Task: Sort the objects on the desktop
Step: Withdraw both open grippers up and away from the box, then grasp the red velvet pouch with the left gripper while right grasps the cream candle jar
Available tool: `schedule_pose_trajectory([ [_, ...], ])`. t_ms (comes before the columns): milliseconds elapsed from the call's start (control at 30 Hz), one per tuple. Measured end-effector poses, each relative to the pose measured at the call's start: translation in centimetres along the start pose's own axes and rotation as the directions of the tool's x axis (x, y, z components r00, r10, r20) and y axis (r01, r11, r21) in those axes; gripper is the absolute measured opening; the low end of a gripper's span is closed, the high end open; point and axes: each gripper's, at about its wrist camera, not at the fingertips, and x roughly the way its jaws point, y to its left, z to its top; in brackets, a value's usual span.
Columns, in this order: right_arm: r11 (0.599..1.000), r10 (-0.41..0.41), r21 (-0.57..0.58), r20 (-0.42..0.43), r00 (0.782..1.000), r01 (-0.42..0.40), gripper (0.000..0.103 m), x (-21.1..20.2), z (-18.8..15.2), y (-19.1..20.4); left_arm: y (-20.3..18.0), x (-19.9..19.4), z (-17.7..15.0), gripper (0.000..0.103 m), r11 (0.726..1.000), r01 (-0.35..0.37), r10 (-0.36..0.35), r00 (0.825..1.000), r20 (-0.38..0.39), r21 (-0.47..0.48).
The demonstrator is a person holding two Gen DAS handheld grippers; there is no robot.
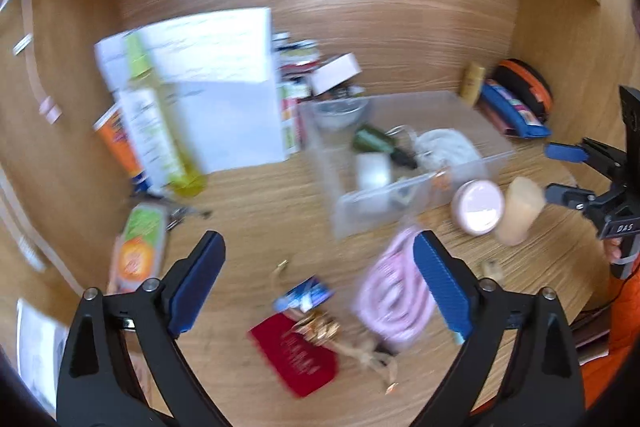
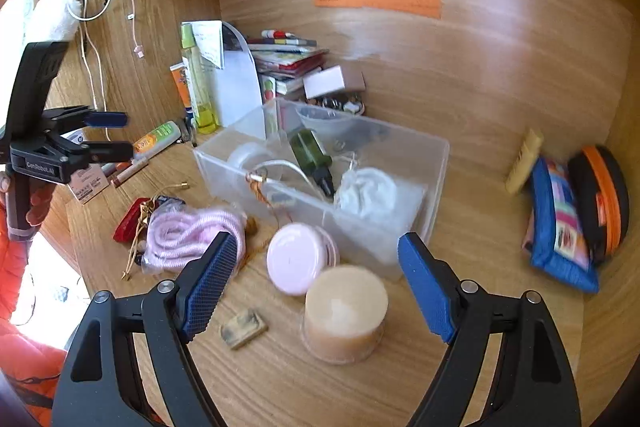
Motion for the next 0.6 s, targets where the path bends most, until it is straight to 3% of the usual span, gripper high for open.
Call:
schedule_pose_trajectory([
  [200,0.998,-0.010,0.065,-0.025,1.000,0.011,0.081,0.7,-1.8,-0.4,2.1,0.9,-3.4,0.097,0.997,-0.048,0.044,0.996,-0.081,-0.055],
  [600,0.985,-0.036,0.163,-0.065,0.997,0.046,0.081,1.0,-4.9,-1.8,2.8,5.0,-8.4,0.097,0.979,0.019,-0.067,0.970,-0.232,-0.204],
])
